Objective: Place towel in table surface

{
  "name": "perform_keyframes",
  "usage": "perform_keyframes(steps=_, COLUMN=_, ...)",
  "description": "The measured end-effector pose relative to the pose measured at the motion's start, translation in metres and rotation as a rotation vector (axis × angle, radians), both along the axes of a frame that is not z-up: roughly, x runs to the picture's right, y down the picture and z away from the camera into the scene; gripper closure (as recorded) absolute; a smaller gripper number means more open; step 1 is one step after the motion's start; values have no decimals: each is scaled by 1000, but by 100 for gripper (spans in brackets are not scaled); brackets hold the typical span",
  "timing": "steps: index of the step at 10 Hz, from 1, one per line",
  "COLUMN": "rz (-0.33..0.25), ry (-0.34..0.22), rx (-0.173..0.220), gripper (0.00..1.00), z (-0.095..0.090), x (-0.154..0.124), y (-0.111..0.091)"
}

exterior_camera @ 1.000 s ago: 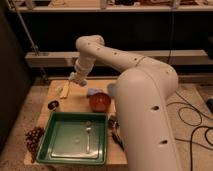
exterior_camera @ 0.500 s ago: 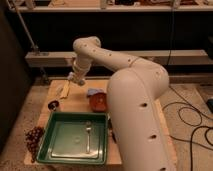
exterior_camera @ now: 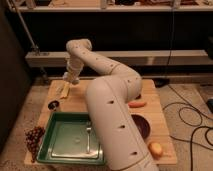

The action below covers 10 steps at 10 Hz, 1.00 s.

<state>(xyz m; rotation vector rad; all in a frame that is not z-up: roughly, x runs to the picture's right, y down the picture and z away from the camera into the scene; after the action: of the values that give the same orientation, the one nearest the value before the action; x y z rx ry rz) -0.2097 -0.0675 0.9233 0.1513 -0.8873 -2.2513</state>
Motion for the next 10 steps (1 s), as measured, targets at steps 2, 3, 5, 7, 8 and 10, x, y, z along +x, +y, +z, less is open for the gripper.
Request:
perform_keyframes(steps=2, rz=-11, ry=3, rx=-45, gripper=95, z=14, x=1, y=14)
perform_keyframes(steps=3, rz=-17, ry=4, rx=-66, gripper=87, z=20, x=3, y=25)
perform_keyframes(steps=5, rz=-31, ry=11, rx=-110, gripper=67, z=30, x=13, y=54)
perform_keyframes(steps=7, rz=-41, ry=7, rx=-131, gripper=48, z=28, x=17, y=71)
perform_keyframes(steps=8, rz=-45, ry=3, rx=-140, gripper=39, z=27, x=16, y=78)
perform_keyframes(steps=10, rz=-50, ry=-7, rx=-157, gripper=21, z=25, x=19, y=87)
